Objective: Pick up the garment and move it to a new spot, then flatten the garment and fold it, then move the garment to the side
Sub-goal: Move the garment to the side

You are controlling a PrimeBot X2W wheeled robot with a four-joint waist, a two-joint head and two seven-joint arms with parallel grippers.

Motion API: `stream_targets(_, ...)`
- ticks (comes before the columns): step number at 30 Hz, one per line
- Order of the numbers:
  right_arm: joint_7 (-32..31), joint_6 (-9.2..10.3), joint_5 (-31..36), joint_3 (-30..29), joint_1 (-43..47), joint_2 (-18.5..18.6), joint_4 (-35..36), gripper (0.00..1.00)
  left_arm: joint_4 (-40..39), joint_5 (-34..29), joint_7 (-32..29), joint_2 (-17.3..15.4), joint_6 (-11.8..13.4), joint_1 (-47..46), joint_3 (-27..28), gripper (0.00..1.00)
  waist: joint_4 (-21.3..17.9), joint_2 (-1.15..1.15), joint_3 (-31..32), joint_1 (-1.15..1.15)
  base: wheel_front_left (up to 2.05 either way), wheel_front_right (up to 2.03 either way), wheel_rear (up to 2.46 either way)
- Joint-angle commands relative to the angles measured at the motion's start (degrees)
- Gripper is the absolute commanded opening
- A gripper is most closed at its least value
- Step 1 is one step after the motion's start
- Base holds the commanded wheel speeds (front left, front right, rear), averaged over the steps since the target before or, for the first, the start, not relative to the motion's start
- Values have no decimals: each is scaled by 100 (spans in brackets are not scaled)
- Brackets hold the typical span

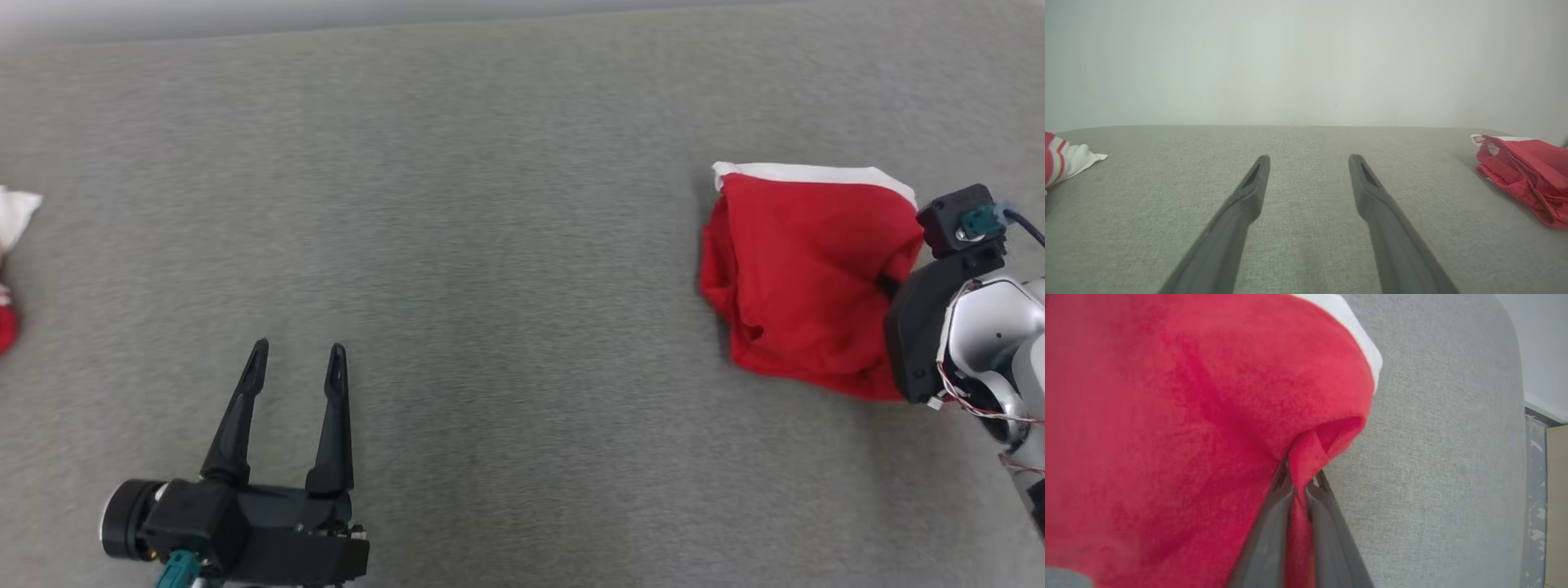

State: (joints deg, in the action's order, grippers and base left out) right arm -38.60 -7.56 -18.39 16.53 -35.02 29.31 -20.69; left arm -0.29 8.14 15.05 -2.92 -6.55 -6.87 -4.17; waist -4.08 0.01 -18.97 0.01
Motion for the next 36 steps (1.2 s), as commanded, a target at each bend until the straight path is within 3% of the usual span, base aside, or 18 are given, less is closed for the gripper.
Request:
stream_targets(1, 208, 12, 63, 125, -103, 175, -41, 0, -43, -94, 18, -37, -22, -98, 0, 100, -565, -1, -294, -1, 0, 0, 0)
stream_targets(7, 851, 12, 150, 409, -323, 573, -412, 0, -141, -208, 18, -134, -65, -230, -108, 100, -837, -1, -528, -1, 0, 0, 0)
stream_targets(17, 2029, 12, 647, 221, -874, 984, -1100, 0, -344, -286, 18, -366, -83, -416, -380, 100, -1113, -1, -994, -1, 0, 0, 0)
stream_targets(25, 2691, 13, 973, 3, -1047, 1082, -1218, 0, -405, -316, 18, -555, -91, -566, -577, 100, -1243, -1, -1225, -1, 0, 0, 0)
stream_targets(36, 3319, 13, 1294, 147, -1222, 1264, -1094, 0, -365, -282, 17, -655, -91, -635, -598, 100, -1294, -1, -1383, -1, 0, 0, 0)
